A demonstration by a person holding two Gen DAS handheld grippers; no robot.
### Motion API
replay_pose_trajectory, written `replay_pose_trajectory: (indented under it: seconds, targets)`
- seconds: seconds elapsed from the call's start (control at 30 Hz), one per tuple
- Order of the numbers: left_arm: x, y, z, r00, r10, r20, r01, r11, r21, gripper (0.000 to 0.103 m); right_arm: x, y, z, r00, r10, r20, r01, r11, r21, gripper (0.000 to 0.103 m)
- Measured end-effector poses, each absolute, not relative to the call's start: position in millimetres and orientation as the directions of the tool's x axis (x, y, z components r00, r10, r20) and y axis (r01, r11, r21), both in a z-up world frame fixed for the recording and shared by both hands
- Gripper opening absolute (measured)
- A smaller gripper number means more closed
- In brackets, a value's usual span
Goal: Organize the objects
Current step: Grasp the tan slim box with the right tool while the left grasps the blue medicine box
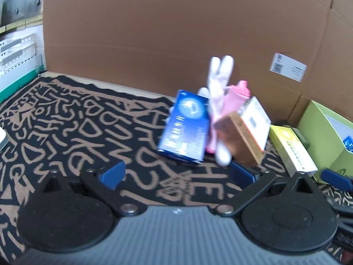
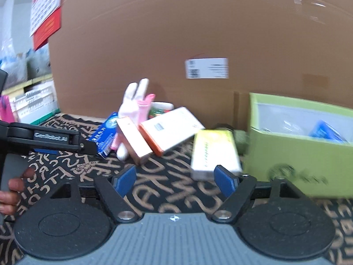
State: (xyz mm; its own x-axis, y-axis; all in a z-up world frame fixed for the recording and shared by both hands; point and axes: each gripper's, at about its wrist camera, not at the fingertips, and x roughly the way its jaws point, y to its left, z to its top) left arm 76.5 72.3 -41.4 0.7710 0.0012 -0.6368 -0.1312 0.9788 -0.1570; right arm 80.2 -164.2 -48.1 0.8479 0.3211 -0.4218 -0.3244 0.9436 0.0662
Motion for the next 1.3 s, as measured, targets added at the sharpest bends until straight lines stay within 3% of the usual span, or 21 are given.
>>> replay_pose_trajectory:
  seconds: [0.1,0.33,0.4,0.53,0.7,0.8,0.83,0.87,1.2,1.3]
  targets:
    - [84.5,80.0,-44.8,0.771,-0.008,-0.637,-0.098,0.987,-0.131,0.103,102.5,-141.4,-49.5,0.827,0.361,-0.43,-0.384,0.923,0.036,0.064]
    - [120.0,78.7,-58.7,0.762,0.018,-0.647,-0.043,0.999,-0.023,0.103,139.1,-101.1,-58.5,0.809,0.352,-0.471,-0.418,0.908,-0.04,0.054]
    - [128.5,78.9,-63.4,0.756,0.006,-0.654,-0.027,0.999,-0.023,0.103,145.6,-97.7,-60.7,0.794,0.357,-0.492,-0.424,0.905,-0.028,0.04]
    - [139.4,77.2,-68.2,0.75,-0.007,-0.661,-0.012,1.0,-0.025,0.101,140.9,-103.2,-59.8,0.785,0.373,-0.494,-0.422,0.907,0.015,0.031]
    - [148.1,73.5,-73.3,0.744,-0.005,-0.668,-0.002,1.0,-0.009,0.089,115.7,-115.3,-50.5,0.787,0.368,-0.495,-0.399,0.916,0.047,0.029]
    - [144.8,69.8,-72.2,0.746,-0.005,-0.666,0.013,1.0,0.007,0.071,93.5,-125.2,-46.8,0.791,0.358,-0.496,-0.381,0.923,0.058,0.028]
    - [141.3,69.4,-70.5,0.745,-0.017,-0.667,0.023,1.0,0.001,0.058,86.4,-128.4,-46.4,0.788,0.361,-0.499,-0.381,0.922,0.065,0.028]
    - [136.6,69.5,-68.7,0.74,-0.031,-0.672,0.032,0.999,-0.011,0.056,79.5,-131.7,-46.4,0.784,0.366,-0.502,-0.383,0.921,0.073,0.028]
    - [32.3,55.4,-62.4,0.707,-0.104,-0.699,0.168,0.986,0.023,0.057,18.6,-161.8,-52.6,0.723,0.412,-0.554,-0.415,0.901,0.129,0.028]
    - [29.6,53.0,-55.5,0.728,-0.079,-0.681,0.157,0.986,0.053,0.073,17.2,-165.3,-52.1,0.73,0.408,-0.549,-0.404,0.905,0.135,0.03]
